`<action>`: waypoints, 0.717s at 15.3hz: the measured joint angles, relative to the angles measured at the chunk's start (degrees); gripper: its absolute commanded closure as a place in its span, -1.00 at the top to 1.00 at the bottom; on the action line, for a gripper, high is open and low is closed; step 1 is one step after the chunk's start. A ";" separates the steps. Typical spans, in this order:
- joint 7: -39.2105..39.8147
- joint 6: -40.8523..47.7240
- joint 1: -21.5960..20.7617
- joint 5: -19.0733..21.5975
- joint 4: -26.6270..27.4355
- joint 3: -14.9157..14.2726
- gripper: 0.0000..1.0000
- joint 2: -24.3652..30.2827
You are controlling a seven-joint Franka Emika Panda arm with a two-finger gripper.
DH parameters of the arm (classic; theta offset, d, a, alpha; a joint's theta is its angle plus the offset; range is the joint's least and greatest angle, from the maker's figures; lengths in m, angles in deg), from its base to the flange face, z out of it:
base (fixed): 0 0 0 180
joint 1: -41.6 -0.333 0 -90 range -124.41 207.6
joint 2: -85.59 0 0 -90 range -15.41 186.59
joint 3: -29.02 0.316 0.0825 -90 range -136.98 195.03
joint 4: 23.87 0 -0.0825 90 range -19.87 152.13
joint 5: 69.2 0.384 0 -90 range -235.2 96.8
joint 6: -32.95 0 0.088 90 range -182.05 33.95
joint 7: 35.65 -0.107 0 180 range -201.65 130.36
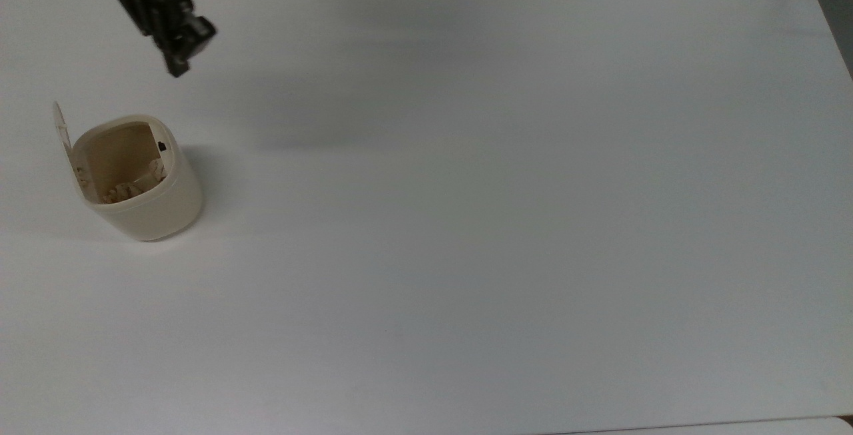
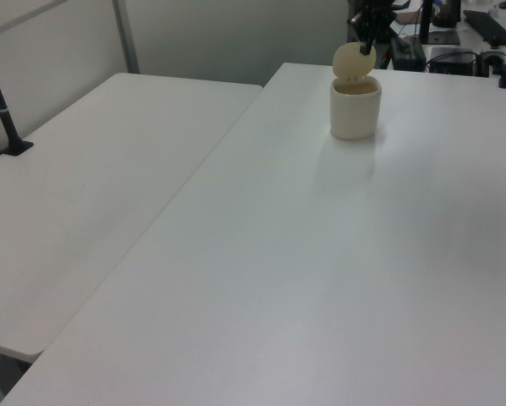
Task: Close the trash bin
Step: 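Move the gripper over to the open lid of the cream bin, then push the raised lid down toward the bin rim with the gripper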
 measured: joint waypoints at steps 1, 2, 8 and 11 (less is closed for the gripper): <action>-1.33 -1.91 0.46 0.00 -0.45 -0.85 -0.92 -0.65; -3.16 -4.71 0.75 0.00 -0.64 -1.76 -0.91 -1.43; -11.57 -16.89 1.50 -0.01 -3.54 -7.04 -0.91 -8.16; -12.45 -18.61 1.52 -0.01 -4.40 -7.96 -0.91 -9.03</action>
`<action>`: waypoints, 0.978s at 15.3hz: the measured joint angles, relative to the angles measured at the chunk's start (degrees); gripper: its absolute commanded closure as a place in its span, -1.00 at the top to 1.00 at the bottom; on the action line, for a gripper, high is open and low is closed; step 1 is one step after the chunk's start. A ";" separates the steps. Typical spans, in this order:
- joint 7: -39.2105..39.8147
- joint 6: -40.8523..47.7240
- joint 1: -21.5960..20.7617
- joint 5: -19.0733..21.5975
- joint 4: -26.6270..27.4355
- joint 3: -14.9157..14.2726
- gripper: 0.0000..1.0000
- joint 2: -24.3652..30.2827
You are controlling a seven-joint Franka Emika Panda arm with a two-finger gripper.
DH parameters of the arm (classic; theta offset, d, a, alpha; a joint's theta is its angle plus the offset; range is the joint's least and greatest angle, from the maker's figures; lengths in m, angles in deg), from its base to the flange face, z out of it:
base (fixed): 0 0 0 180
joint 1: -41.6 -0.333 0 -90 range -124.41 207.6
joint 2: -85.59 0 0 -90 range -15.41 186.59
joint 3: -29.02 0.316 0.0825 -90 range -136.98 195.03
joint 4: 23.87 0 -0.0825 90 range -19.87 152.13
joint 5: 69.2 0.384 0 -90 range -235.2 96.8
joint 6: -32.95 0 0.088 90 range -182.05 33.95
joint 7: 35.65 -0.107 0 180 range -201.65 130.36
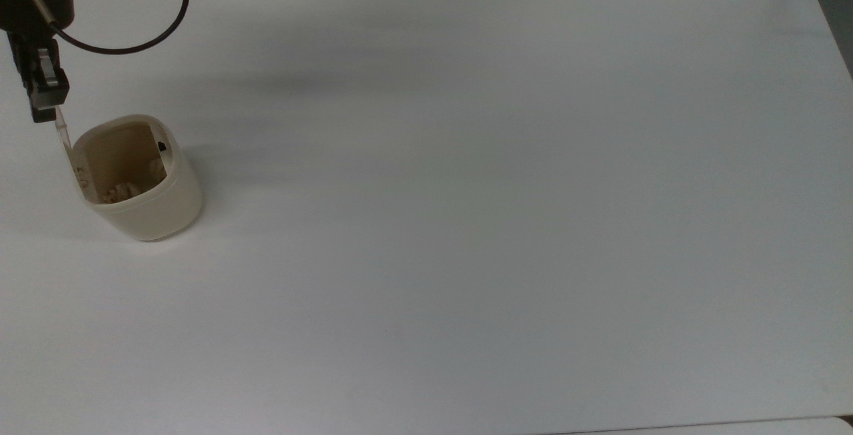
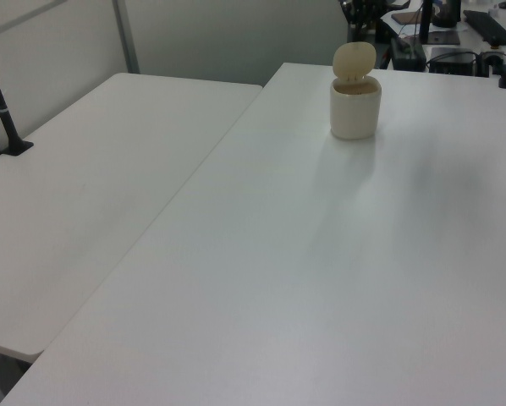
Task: Close the trash bin
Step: 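Push the raised lid down toward the bin rim with the gripper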
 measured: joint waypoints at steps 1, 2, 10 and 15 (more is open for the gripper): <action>-0.06 -0.24 0.00 0.00 -0.06 -0.06 -0.91 -0.11; -0.08 -0.45 0.00 0.00 -0.08 -0.06 -0.91 -0.31; -0.09 -0.80 0.01 -1.54 -0.19 -0.11 -0.91 -3.71; 2.34 -0.47 -0.40 -1.57 0.05 0.38 -0.91 -3.97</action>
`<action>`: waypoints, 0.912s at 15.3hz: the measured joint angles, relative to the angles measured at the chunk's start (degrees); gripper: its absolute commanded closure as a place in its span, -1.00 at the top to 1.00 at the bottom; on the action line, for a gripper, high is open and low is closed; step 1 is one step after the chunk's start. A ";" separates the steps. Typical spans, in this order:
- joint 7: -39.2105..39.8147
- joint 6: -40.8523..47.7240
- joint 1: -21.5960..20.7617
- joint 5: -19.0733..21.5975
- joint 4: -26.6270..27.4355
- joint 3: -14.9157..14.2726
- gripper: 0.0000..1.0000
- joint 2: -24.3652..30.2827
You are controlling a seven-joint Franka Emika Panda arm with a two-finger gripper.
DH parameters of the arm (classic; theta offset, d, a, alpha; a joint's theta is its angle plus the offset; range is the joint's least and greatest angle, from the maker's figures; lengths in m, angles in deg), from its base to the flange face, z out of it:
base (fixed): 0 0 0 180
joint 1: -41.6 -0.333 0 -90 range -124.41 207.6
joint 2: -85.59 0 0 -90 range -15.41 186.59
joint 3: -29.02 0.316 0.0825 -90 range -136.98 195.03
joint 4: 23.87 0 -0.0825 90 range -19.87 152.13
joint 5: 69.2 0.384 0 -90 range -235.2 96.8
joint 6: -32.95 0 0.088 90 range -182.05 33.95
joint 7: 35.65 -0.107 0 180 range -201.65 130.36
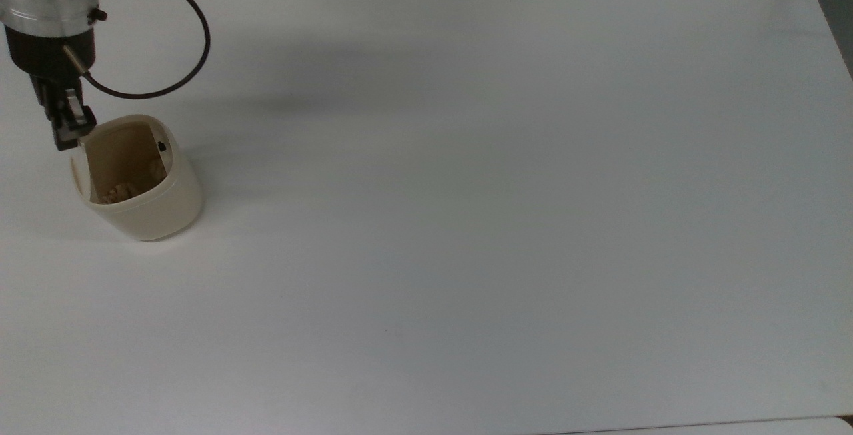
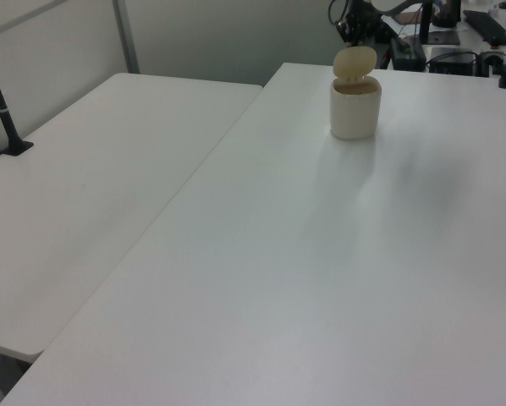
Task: Close the trash bin
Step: 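Push the raised lid down toward the bin rim with the gripper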
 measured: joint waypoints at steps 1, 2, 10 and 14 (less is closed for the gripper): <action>1.01 0.41 -0.10 0.00 0.40 0.89 -0.91 -0.31; 1.94 0.75 -0.25 0.00 0.93 1.73 -0.91 -0.71; 4.24 0.84 -1.55 -0.06 4.60 2.61 -0.91 -2.06; 4.42 0.84 -1.55 -0.07 4.63 2.61 -0.91 -2.05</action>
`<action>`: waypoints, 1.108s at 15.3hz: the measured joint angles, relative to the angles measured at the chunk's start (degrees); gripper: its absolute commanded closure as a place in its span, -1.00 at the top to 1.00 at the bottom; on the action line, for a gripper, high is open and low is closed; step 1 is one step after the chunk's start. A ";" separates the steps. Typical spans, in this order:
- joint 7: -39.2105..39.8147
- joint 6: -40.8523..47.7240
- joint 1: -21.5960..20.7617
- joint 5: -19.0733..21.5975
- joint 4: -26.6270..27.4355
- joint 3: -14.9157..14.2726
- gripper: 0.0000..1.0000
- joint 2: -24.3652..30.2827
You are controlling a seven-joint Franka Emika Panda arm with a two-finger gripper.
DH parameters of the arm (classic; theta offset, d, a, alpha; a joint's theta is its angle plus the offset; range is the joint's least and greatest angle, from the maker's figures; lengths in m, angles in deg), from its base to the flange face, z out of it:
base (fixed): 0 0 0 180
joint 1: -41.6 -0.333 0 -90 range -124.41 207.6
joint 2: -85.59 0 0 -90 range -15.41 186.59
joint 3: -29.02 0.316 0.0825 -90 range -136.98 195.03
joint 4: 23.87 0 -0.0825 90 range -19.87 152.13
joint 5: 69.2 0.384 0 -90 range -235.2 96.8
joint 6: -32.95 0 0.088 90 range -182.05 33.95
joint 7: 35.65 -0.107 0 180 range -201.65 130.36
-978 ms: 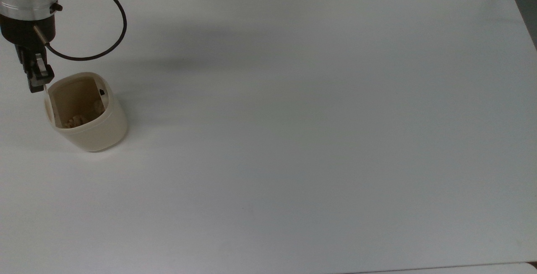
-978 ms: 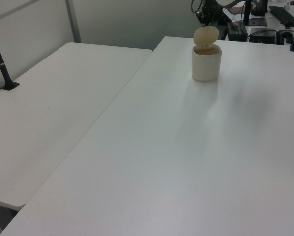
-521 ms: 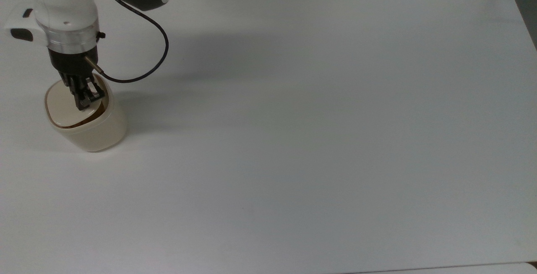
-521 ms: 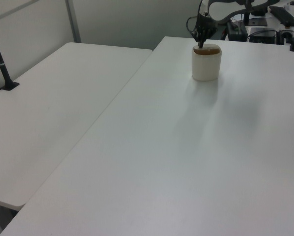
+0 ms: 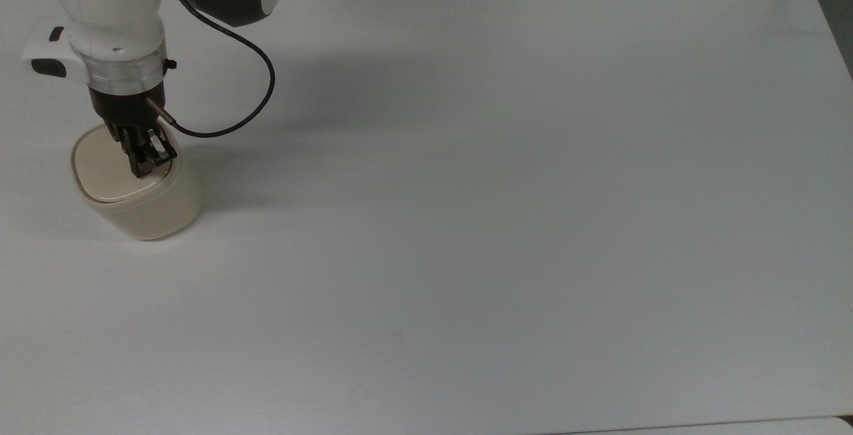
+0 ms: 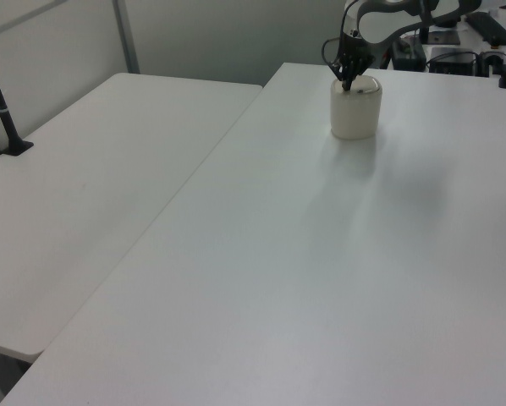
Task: Close the trash bin
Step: 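Push the raised lid down toward the bin rim with the gripper, then press the lid flat onto the bin opening with the gripper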
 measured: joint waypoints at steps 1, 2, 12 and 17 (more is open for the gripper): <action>0.00 0.00 0.00 -0.01 0.04 0.00 -0.91 0.00; 0.00 0.00 0.00 -0.01 0.04 0.00 -0.92 0.01; 0.01 -3.65 -0.04 -0.07 2.99 0.00 -0.93 1.24; 2.20 -1.54 0.43 -0.07 3.11 -0.21 -0.92 1.86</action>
